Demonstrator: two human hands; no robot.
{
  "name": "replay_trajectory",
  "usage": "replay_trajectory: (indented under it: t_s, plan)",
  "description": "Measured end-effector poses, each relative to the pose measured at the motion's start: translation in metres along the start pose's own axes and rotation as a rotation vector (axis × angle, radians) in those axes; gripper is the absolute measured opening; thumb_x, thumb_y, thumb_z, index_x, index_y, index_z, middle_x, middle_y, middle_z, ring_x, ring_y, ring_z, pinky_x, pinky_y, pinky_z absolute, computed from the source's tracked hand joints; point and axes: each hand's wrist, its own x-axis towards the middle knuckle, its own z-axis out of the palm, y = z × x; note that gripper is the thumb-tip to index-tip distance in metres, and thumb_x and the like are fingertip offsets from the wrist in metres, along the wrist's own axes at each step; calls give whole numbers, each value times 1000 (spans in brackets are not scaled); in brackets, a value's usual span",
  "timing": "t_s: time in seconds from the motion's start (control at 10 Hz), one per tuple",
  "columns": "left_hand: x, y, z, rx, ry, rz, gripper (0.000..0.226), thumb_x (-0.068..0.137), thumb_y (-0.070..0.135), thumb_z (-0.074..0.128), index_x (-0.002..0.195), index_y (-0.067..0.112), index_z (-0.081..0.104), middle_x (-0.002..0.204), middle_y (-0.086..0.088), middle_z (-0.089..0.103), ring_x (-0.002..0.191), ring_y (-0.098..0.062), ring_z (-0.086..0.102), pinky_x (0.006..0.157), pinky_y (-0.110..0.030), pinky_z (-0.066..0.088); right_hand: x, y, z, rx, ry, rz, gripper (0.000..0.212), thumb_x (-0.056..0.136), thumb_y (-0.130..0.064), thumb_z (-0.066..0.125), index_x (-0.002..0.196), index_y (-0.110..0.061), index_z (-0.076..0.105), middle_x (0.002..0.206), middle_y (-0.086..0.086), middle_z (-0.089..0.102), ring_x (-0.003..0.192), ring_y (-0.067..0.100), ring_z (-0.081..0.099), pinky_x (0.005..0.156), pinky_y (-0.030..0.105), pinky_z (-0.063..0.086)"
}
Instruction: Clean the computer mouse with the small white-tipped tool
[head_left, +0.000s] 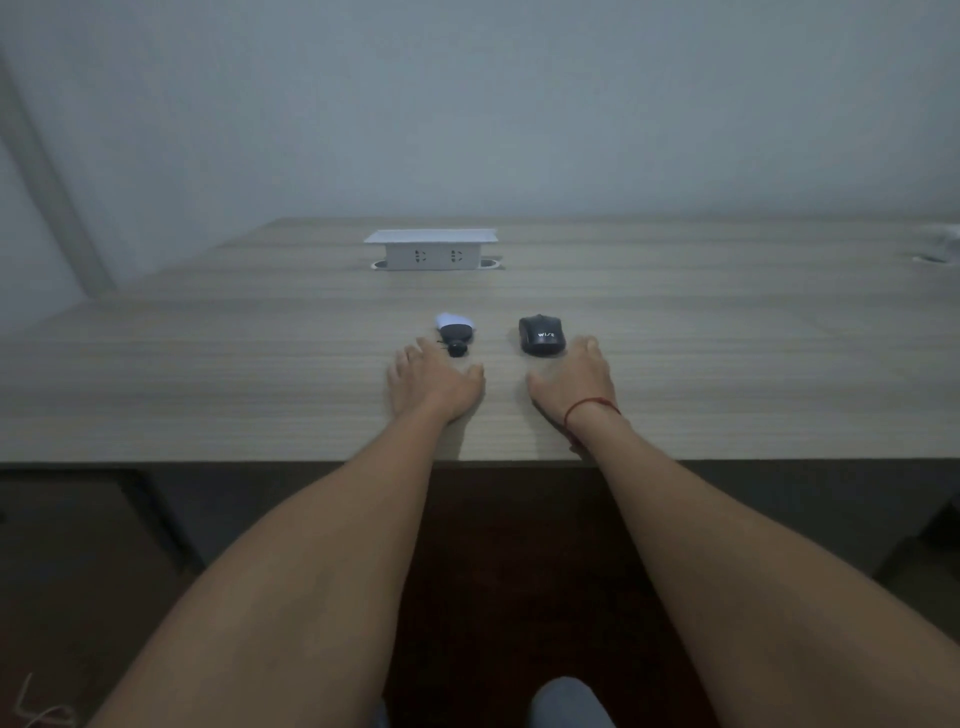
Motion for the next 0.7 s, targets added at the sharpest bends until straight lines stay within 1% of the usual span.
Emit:
replay_trajectory:
  t_s: [0.1,0.2,0.3,0.4,0.5,0.6,0.7]
  plan:
    - [-16,-5,-4,131,-50,31,88,86,64,35,149,3,29,159,-13,26,149,-27,18,121,-42,14,-22,2,-14,-169,-59,-52,52,82,-43,49,118,-6,59,122,16,61,113,33,55,98,39,43]
    - [-29,-10,-9,180,-72,89,82,85,63,31,146,8,36,157,-11,31,147,-26,22,118,-43,15,-36,6,-23,-283,-159,-139,51,90,-46,40,123,-12,57,131,13,57,121,32,50,105,42,35]
    - [-38,-13,-15,213,-115,134,81,86,66,27,147,14,35,159,-9,26,148,-26,20,118,-46,14,-47,9,-31,-319,-217,-206,49,92,-49,36,127,-19,54,137,8,52,125,30,46,107,43,31]
    - [-45,-15,-18,235,-157,160,79,89,66,23,152,19,25,163,-8,15,151,-26,12,120,-47,9,-50,13,-32,-339,-219,-241,50,94,-49,34,131,-21,51,141,7,49,127,28,45,108,44,29]
    - [-49,-16,-21,238,-172,162,78,90,65,22,154,20,21,164,-8,12,151,-26,9,121,-47,7,-55,11,-35,-359,-242,-237,53,93,-51,32,134,-22,48,144,5,46,130,27,42,108,43,27]
    - [-48,-15,-20,219,-179,159,78,89,65,22,153,20,22,163,-8,13,151,-27,10,120,-47,7,-51,12,-29,-352,-249,-222,52,94,-49,33,134,-20,48,144,6,46,131,27,42,108,44,25]
    - [-48,-15,-20,216,-160,162,78,89,65,22,153,20,23,163,-8,13,151,-27,10,120,-48,8,-62,0,-43,-16,-113,-178,50,95,-44,44,137,-18,47,147,4,45,131,23,43,112,42,27]
